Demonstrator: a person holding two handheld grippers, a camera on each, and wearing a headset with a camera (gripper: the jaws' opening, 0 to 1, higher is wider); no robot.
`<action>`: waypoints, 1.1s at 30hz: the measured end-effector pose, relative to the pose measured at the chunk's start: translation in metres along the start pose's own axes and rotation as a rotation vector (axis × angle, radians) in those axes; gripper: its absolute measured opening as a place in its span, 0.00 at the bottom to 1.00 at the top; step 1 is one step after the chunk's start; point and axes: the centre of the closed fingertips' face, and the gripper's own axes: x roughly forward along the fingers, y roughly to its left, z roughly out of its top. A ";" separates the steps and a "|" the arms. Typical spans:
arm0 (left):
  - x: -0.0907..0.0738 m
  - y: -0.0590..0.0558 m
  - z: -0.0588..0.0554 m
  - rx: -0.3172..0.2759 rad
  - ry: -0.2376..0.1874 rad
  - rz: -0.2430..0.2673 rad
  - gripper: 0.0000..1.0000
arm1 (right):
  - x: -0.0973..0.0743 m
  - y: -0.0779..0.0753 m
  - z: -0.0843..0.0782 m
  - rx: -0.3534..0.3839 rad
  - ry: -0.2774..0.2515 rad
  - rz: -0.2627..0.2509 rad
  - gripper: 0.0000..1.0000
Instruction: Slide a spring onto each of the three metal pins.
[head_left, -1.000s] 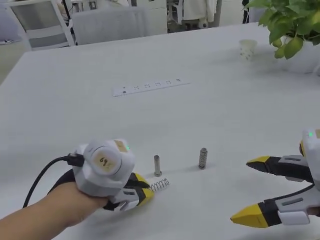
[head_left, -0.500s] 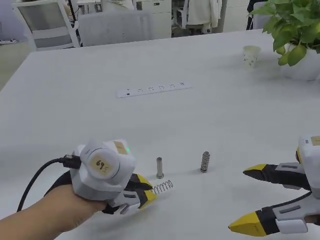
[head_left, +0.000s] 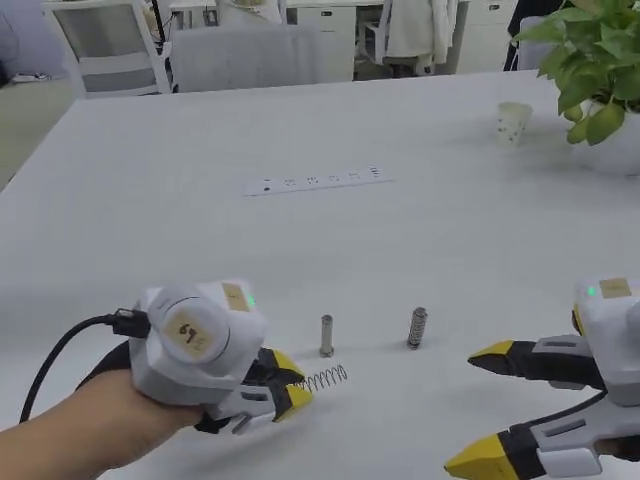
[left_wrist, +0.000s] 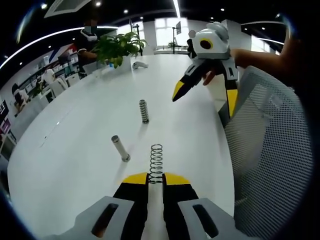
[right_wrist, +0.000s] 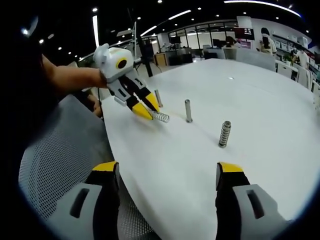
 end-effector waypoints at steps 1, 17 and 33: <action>-0.002 -0.001 0.001 0.002 -0.003 0.000 0.02 | 0.002 0.002 0.002 -0.005 0.004 0.008 0.79; -0.012 -0.011 0.001 0.012 -0.042 -0.015 0.02 | 0.025 0.021 0.027 -0.078 0.034 0.102 0.70; -0.015 -0.021 0.011 0.031 -0.091 -0.040 0.02 | 0.045 0.033 0.046 -0.166 0.076 0.170 0.57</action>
